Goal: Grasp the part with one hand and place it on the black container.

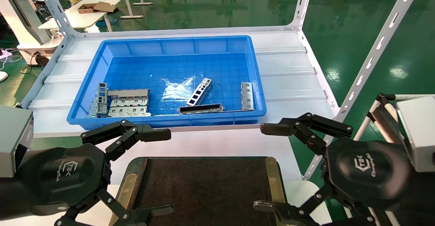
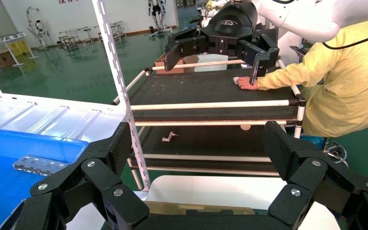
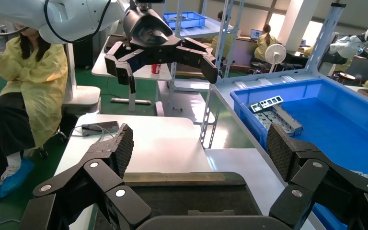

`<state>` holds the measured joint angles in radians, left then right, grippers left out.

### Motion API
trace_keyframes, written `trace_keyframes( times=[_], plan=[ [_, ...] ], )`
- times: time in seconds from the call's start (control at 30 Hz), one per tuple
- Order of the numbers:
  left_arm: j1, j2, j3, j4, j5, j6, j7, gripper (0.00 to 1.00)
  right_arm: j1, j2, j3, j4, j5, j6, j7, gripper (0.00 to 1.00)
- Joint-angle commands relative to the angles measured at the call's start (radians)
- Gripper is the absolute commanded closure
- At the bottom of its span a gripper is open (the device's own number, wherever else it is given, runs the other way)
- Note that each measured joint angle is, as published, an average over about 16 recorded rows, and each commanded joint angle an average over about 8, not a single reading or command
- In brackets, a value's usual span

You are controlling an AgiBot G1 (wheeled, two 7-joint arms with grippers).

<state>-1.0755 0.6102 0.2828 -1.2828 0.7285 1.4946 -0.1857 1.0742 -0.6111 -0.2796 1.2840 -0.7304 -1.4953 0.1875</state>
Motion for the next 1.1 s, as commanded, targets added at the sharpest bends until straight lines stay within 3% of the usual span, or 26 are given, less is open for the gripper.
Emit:
trace_keyframes(
  times=[0.03,1.1],
  plan=[
    [0.000,0.000,0.000,0.000,0.000,0.000,0.000,0.00,0.000,0.000,0.000,0.000,0.000,0.000,0.000,0.00],
    [0.000,0.000,0.000,0.000,0.000,0.000,0.001,0.00,0.000,0.000,0.000,0.000,0.000,0.000,0.000,0.00]
  ],
)
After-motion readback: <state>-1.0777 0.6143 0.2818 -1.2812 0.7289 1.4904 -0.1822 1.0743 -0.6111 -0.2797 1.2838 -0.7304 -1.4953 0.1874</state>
